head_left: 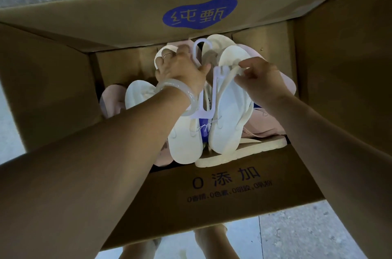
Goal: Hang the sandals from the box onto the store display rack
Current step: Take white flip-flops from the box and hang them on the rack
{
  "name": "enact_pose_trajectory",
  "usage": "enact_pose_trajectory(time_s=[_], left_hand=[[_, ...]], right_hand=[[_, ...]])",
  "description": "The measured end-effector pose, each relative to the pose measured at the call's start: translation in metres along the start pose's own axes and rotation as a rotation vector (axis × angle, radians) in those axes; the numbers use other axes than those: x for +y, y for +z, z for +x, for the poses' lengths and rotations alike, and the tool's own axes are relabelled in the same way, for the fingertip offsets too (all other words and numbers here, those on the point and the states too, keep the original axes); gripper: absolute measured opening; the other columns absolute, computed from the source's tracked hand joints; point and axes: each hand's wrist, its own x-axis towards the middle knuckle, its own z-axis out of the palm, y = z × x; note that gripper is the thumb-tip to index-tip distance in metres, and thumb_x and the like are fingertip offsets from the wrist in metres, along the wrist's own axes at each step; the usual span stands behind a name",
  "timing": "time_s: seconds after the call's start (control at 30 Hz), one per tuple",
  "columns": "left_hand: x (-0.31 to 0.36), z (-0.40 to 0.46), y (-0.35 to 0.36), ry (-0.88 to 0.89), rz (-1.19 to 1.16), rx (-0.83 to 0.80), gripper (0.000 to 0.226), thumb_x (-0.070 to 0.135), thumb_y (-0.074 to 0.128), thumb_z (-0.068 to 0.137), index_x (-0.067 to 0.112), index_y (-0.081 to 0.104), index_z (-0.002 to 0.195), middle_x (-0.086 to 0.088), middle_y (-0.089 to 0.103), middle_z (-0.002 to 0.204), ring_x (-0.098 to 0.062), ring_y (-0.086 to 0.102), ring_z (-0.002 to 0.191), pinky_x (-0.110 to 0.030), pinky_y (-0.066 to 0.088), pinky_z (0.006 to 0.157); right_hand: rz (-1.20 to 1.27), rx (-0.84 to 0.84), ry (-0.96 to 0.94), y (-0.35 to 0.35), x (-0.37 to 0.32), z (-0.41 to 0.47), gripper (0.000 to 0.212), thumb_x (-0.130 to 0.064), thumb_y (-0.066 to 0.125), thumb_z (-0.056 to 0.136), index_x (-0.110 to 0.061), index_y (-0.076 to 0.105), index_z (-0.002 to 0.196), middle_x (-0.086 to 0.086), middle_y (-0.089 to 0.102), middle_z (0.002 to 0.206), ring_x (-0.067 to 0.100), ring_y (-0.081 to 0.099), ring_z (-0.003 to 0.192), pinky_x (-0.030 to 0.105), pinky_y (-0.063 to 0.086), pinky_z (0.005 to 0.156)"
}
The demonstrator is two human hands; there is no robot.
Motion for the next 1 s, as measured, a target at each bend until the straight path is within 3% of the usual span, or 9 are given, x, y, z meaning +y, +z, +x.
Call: enact_pose_trajectory(time_s=[0.13, 0.2, 0.3, 0.4, 0.5, 0.6, 0.73, 0.83, 1.0], left_hand=[[0.006, 0.001, -0.001, -0.024, -0.07, -0.048, 0.043, 0.044, 0.06, 0.081, 0.025, 0.055, 0.119, -0.011, 0.05, 0.128, -0.03, 0.038, 0.124, -0.041, 0.038, 0.099], [0.01, 0.0, -0.003, -0.019, -0.11, -0.044, 0.035, 0.048, 0.05, 0.077, 0.023, 0.064, 0.096, -0.014, 0.058, 0.115, -0.033, 0.045, 0.117, -0.041, 0.039, 0.093], [0.008, -0.003, -0.01, 0.011, -0.259, -0.058, 0.025, 0.037, 0.051, 0.078, 0.024, 0.047, 0.058, -0.01, 0.061, 0.085, -0.031, 0.056, 0.093, -0.031, 0.045, 0.075], [-0.01, -0.003, -0.023, 0.095, -0.279, -0.141, 0.019, 0.017, 0.058, 0.085, 0.013, 0.057, 0.067, -0.004, 0.054, 0.078, -0.019, 0.05, 0.072, -0.01, 0.034, 0.051], [-0.027, -0.006, -0.038, 0.14, -0.338, -0.144, 0.015, 0.018, 0.055, 0.091, 0.009, 0.067, 0.09, -0.002, 0.056, 0.074, -0.006, 0.049, 0.061, -0.005, 0.034, 0.052], [-0.039, -0.008, -0.044, 0.062, -0.411, -0.032, 0.025, 0.02, 0.048, 0.094, 0.013, 0.061, 0.073, 0.0, 0.06, 0.066, -0.001, 0.051, 0.053, -0.01, 0.037, 0.051], [-0.024, -0.027, -0.049, 0.225, -0.384, -0.066, 0.022, 0.017, 0.051, 0.094, 0.002, 0.067, 0.09, 0.002, 0.058, 0.068, 0.01, 0.051, 0.049, -0.005, 0.035, 0.053], [-0.01, -0.039, -0.053, 0.293, -0.341, -0.104, 0.02, 0.02, 0.05, 0.095, 0.008, 0.066, 0.093, 0.003, 0.058, 0.07, -0.001, 0.052, 0.057, -0.004, 0.035, 0.054], [-0.01, -0.055, -0.046, 0.291, -0.233, -0.097, 0.02, 0.017, 0.049, 0.095, 0.004, 0.065, 0.096, -0.001, 0.059, 0.08, -0.018, 0.052, 0.078, -0.022, 0.033, 0.06]], right_hand=[[0.134, -0.022, 0.024, 0.001, -0.008, -0.004, 0.015, -0.019, 0.054, 0.092, -0.015, 0.069, 0.095, -0.004, 0.064, 0.079, 0.008, 0.06, 0.069, 0.006, 0.05, 0.059], [0.204, -0.012, 0.077, 0.0, -0.011, -0.005, 0.014, -0.018, 0.054, 0.092, -0.016, 0.068, 0.088, -0.007, 0.061, 0.072, 0.008, 0.058, 0.064, 0.003, 0.048, 0.054], [0.265, 0.0, 0.133, 0.0, -0.016, -0.006, 0.013, -0.018, 0.055, 0.092, -0.015, 0.068, 0.089, -0.007, 0.061, 0.071, 0.008, 0.057, 0.064, 0.004, 0.049, 0.054], [0.296, 0.005, 0.163, 0.0, -0.02, -0.01, 0.012, -0.018, 0.056, 0.092, -0.016, 0.068, 0.093, -0.008, 0.061, 0.072, 0.007, 0.057, 0.064, 0.008, 0.051, 0.059], [0.306, -0.013, 0.17, -0.002, -0.022, -0.015, 0.009, -0.017, 0.058, 0.091, -0.016, 0.066, 0.092, -0.008, 0.06, 0.071, 0.007, 0.056, 0.063, 0.01, 0.051, 0.06], [0.327, -0.034, 0.199, -0.005, -0.024, -0.02, 0.007, -0.016, 0.059, 0.09, -0.015, 0.065, 0.093, -0.006, 0.06, 0.072, 0.008, 0.055, 0.064, 0.017, 0.052, 0.07], [0.389, -0.028, 0.263, -0.002, -0.03, -0.026, 0.007, -0.015, 0.063, 0.088, -0.016, 0.065, 0.081, -0.002, 0.061, 0.071, 0.012, 0.057, 0.066, 0.023, 0.054, 0.069], [0.476, -0.019, 0.306, -0.002, -0.039, -0.035, 0.006, -0.014, 0.064, 0.086, -0.015, 0.068, 0.092, -0.002, 0.062, 0.076, 0.012, 0.057, 0.07, 0.02, 0.049, 0.06], [0.485, 0.011, 0.296, -0.009, -0.051, -0.054, 0.014, -0.018, 0.06, 0.089, -0.008, 0.067, 0.096, 0.001, 0.06, 0.075, 0.014, 0.057, 0.074, 0.022, 0.051, 0.065]])
